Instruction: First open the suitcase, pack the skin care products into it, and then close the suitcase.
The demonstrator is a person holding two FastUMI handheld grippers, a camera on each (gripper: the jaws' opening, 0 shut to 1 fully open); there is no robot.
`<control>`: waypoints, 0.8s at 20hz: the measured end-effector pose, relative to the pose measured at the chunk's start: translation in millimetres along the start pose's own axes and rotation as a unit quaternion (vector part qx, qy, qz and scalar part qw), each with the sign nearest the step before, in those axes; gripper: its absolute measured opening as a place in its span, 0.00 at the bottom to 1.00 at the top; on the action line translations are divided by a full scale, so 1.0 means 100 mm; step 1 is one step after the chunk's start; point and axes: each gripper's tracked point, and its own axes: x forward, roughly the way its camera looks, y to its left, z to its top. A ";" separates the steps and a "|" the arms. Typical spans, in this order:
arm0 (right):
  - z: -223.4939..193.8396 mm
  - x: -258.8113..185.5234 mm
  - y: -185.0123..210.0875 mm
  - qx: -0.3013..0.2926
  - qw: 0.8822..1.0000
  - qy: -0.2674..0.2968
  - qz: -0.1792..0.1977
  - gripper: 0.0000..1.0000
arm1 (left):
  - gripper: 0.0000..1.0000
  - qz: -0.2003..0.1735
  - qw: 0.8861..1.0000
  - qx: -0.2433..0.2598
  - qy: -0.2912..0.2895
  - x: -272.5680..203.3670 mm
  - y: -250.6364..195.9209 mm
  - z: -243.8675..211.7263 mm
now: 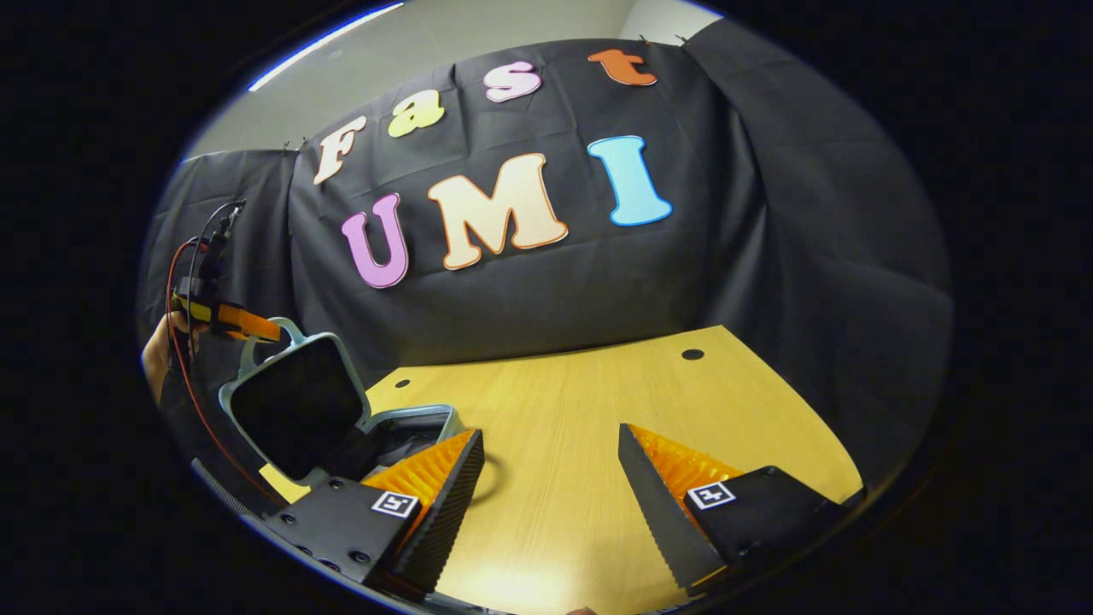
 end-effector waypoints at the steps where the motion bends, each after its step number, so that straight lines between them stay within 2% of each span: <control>1: 0.02 -0.03 -0.09 -0.002 1.000 -0.001 -0.003 0.98 | 0.02 -0.007 1.000 -0.001 0.000 0.04 -0.13 -0.01; 9: 0.20 -0.29 -0.64 -0.012 1.000 -0.016 -0.020 0.98 | 0.01 -0.043 0.999 0.007 0.002 0.39 -0.98 -0.34; 16: 0.26 -0.38 -0.85 -0.023 0.999 -0.019 -0.024 0.98 | 0.03 -0.054 0.998 0.001 0.010 0.73 -1.51 -0.78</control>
